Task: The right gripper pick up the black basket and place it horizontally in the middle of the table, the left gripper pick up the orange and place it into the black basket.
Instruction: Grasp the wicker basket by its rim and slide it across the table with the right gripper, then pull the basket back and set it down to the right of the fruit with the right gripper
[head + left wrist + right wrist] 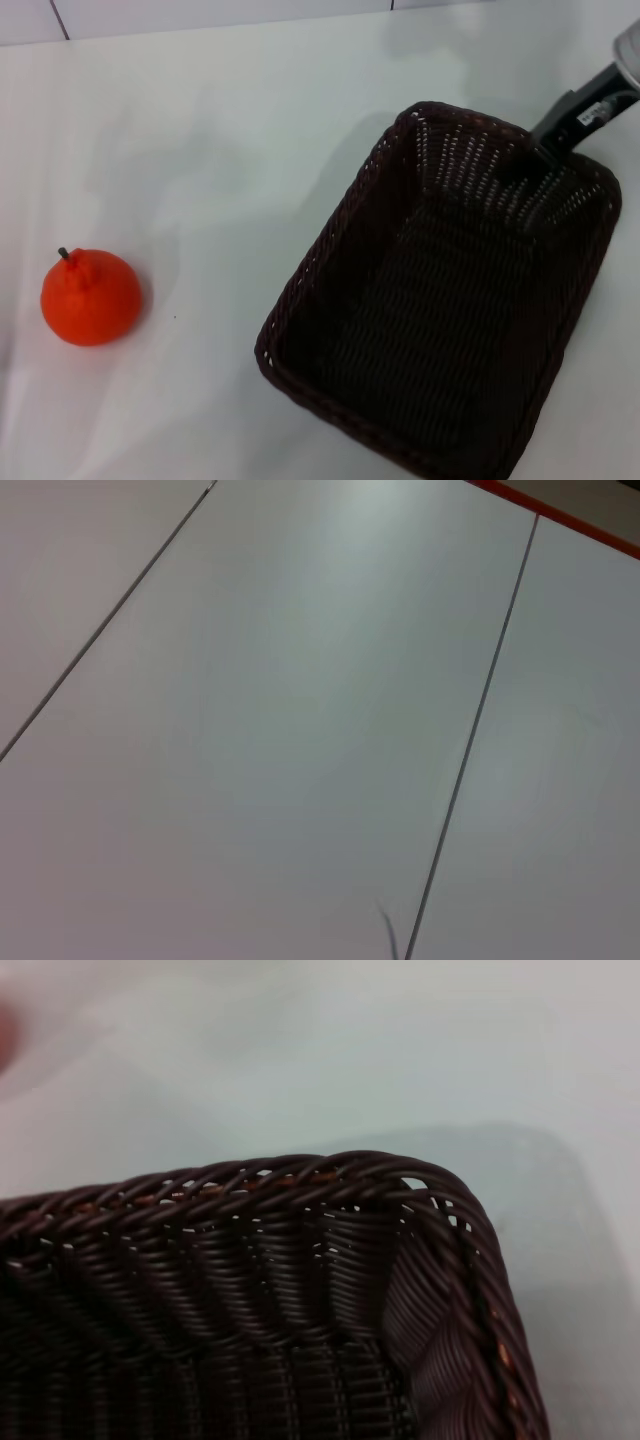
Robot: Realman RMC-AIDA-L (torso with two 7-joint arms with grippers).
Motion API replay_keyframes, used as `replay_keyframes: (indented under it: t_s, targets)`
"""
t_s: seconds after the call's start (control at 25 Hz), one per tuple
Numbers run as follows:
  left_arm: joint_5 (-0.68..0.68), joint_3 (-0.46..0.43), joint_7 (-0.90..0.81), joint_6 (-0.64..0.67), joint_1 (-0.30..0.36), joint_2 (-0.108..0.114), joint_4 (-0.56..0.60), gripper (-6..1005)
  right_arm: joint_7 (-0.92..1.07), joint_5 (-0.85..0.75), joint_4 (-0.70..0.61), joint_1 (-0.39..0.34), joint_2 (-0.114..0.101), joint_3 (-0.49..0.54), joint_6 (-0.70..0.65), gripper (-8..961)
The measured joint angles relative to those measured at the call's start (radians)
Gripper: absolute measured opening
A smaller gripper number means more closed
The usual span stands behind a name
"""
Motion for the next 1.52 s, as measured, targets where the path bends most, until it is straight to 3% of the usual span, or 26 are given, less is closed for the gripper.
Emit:
replay_keyframes:
  t_s: [0.32,0.64,0.84,0.92,1.28,1.52]
  targets:
    - [0.001,0.002,0.000,-0.010,-0.003,0.000,0.001,749,0.065,0.010,-0.029,-0.047,-0.019,0.198,0.130,176]
    - [0.000,0.002,-0.008,-0.016,-0.005,0.002,0.000,748,0.140,0.187,0.014,-0.156,-0.047,0.297,0.109,158]
    - [0.001,0.003,-0.029,-0.017,-0.010,0.003,-0.004,748,0.184,0.266,0.049,-0.191,-0.048,0.330,0.055,160]
    - [0.001,0.004,-0.039,-0.018,-0.011,0.003,-0.008,748,0.201,0.288,0.060,-0.201,-0.045,0.341,0.023,162]
    - [0.002,0.020,-0.069,-0.022,-0.009,0.005,-0.019,748,0.238,0.302,0.139,-0.189,0.006,0.342,-0.133,177]
    - [0.002,0.025,-0.073,-0.028,-0.002,0.005,-0.019,748,0.261,0.316,0.171,-0.176,0.023,0.350,-0.179,187]
